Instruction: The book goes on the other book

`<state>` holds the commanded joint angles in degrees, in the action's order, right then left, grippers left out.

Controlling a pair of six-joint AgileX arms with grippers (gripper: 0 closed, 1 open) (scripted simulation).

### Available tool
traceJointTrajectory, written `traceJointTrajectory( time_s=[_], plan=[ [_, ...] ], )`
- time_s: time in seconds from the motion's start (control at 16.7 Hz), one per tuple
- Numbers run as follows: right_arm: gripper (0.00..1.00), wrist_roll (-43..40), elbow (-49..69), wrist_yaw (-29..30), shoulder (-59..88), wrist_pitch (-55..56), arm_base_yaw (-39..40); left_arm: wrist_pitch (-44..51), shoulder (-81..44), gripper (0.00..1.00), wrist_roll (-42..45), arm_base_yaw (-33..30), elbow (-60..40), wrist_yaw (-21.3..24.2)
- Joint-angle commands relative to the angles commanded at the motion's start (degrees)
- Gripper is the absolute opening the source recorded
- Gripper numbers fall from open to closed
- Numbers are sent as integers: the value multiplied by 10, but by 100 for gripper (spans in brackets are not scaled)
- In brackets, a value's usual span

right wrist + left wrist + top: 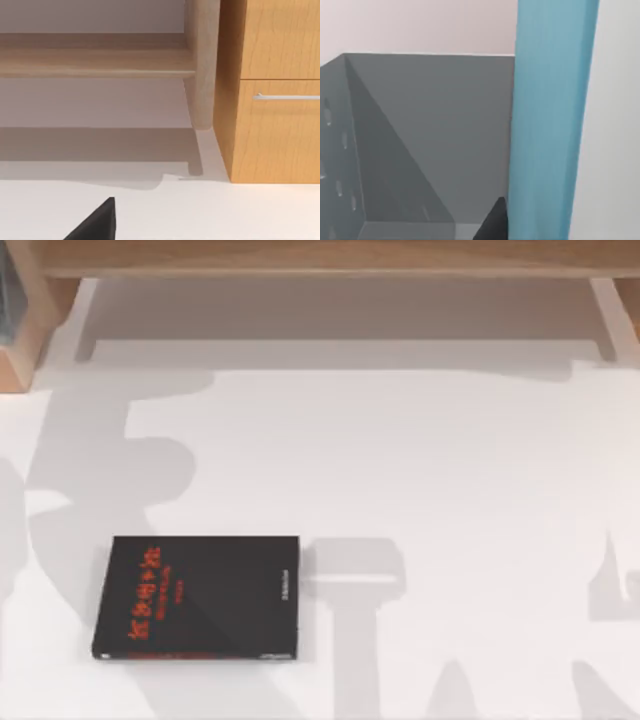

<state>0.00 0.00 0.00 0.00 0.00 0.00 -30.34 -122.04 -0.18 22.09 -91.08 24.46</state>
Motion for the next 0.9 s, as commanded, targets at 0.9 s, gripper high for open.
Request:
traceJointTrajectory(
  time_s=[0.9],
  plan=[
    [100,0,0,0,0,0,0,1,3,0,1,2,1,0]
  ],
)
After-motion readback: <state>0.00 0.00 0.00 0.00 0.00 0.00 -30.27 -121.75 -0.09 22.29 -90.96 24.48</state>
